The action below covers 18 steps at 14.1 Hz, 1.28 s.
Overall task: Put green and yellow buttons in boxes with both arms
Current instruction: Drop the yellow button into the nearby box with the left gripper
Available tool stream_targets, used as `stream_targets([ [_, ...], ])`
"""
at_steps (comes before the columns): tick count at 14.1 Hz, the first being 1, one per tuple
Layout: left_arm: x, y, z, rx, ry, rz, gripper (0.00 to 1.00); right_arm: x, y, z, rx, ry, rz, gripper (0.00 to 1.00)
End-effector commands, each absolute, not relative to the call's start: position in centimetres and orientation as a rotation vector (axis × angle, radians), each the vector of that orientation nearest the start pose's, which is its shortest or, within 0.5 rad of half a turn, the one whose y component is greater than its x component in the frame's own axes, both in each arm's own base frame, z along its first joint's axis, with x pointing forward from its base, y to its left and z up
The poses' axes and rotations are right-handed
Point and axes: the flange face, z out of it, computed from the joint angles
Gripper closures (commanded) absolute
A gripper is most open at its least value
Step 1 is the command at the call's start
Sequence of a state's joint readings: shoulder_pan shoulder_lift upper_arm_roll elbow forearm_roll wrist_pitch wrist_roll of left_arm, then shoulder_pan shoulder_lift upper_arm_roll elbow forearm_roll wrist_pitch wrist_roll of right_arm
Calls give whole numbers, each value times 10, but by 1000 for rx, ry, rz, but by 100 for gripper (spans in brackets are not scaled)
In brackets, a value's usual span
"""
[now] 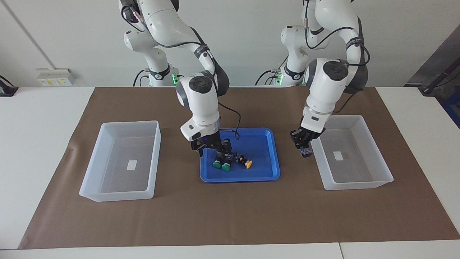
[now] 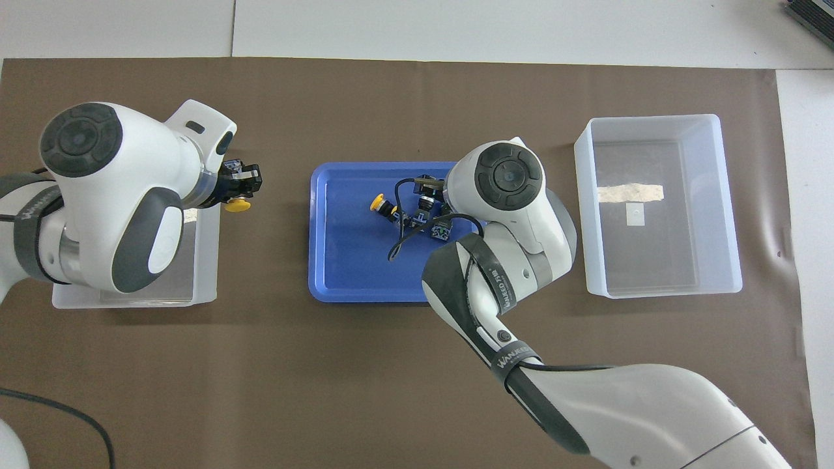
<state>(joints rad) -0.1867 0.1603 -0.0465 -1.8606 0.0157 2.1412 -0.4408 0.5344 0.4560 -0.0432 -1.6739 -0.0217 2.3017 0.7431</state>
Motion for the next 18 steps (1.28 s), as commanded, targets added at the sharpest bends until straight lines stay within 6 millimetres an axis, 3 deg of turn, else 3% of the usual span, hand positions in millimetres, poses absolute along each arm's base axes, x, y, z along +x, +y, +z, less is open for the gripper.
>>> stream_targets([
  [1, 609, -88, 445, -3160, -247, -166, 100, 600, 349, 340, -3026, 380, -301, 0],
  [4, 613, -13, 439, -3166, -136, -163, 100, 600, 363, 329, -3064, 330, -347, 0],
  [6, 603, 27, 424, -3158, -82, -181, 100, 595, 373, 315, -3079, 313, -322, 12],
  [10, 580, 32, 363, -3149, -43, -224, 100, 596, 385, 319, -3072, 303, -340, 41],
  [12, 572, 29, 344, -3147, -37, -241, 97, 596, 385, 319, -3071, 318, -347, 46],
  [14, 571, 29, 340, -3148, -30, -234, 29, 595, 386, 320, -3075, 378, -372, 46],
  [16, 571, 29, 341, -3147, -15, -234, 0, 598, 383, 320, -3080, 390, -399, 46],
  [18, 576, 28, 346, -3146, -10, -248, 0, 598, 383, 321, -3081, 394, -399, 46],
])
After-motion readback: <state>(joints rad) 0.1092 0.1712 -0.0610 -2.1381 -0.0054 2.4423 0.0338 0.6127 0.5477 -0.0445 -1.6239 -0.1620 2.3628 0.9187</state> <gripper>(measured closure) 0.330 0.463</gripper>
